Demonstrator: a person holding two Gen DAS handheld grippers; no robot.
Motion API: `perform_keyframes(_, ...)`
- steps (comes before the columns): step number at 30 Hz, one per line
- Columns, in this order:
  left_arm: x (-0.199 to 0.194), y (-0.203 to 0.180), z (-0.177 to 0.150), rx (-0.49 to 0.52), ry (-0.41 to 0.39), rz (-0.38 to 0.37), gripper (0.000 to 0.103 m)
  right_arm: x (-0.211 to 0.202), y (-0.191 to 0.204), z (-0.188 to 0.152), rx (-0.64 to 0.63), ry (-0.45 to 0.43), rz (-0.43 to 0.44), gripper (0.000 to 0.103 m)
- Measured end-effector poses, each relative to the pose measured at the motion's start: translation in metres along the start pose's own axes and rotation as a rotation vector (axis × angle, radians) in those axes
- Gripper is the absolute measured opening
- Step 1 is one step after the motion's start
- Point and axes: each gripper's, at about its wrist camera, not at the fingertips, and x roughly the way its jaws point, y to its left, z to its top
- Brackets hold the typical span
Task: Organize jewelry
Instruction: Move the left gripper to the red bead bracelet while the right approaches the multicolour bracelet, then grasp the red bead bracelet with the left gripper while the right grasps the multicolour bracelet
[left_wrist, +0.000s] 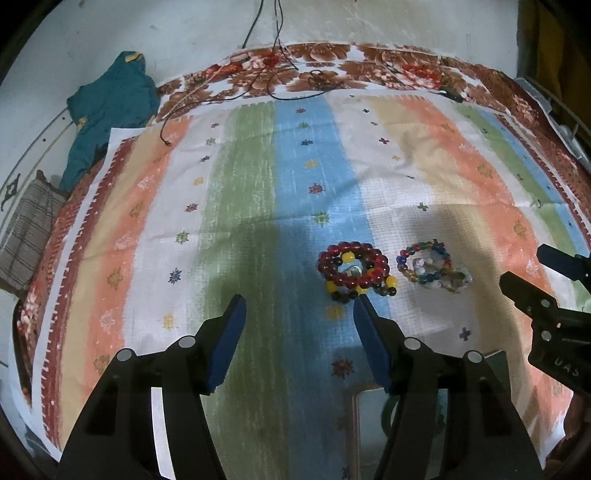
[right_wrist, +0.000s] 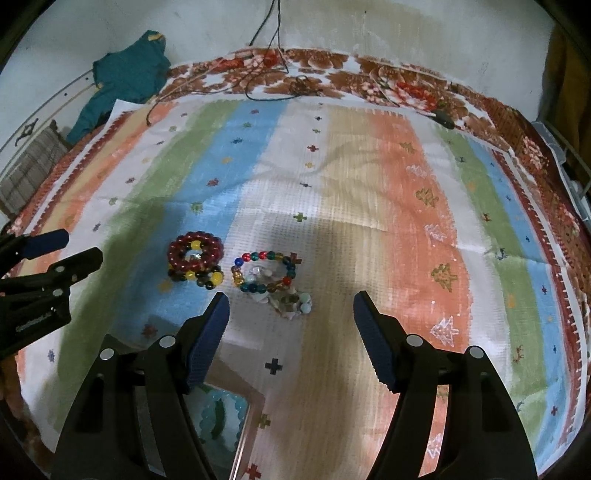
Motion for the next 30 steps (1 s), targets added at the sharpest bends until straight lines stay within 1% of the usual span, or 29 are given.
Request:
perform_keyframes(4, 0.009, -0.001, 0.002, 0.013, 0.005, 0.017, 0.063, 0.008, 0.001, 0.004, 0.000, 0.007, 0.002, 0.070)
perform_keyframes(10, 0.026, -0.002, 0.007, 0.036, 0.024, 0.053, 0.063, 0.018, 0.000, 0.008, -0.001, 0.021, 0.001, 0.070)
perform_keyframes(13, 0.034, -0.003, 0.009, 0.043, 0.034, 0.059, 0.063, 0.025, -0.001, 0.010, -0.001, 0.031, 0.000, 0.070)
perform_keyframes(16, 0.042, -0.001, 0.013, 0.020, 0.047, 0.044, 0.063, 0.033, -0.002, 0.012, 0.007, 0.044, 0.002, 0.070)
perform_keyframes(20, 0.055, 0.007, 0.021, -0.047, 0.074, 0.003, 0.063, 0.044, -0.006, 0.015, 0.025, 0.064, 0.010, 0.070)
perform_keyframes(25, 0.070, 0.011, 0.027, -0.067, 0.096, 0.002, 0.063, 0.054, -0.012, 0.020, 0.048, 0.079, 0.017, 0.070)
perform_keyframes(30, 0.083, 0.017, 0.029, -0.101, 0.126, -0.024, 0.062, 0.067, -0.014, 0.024, 0.063, 0.105, 0.025, 0.070)
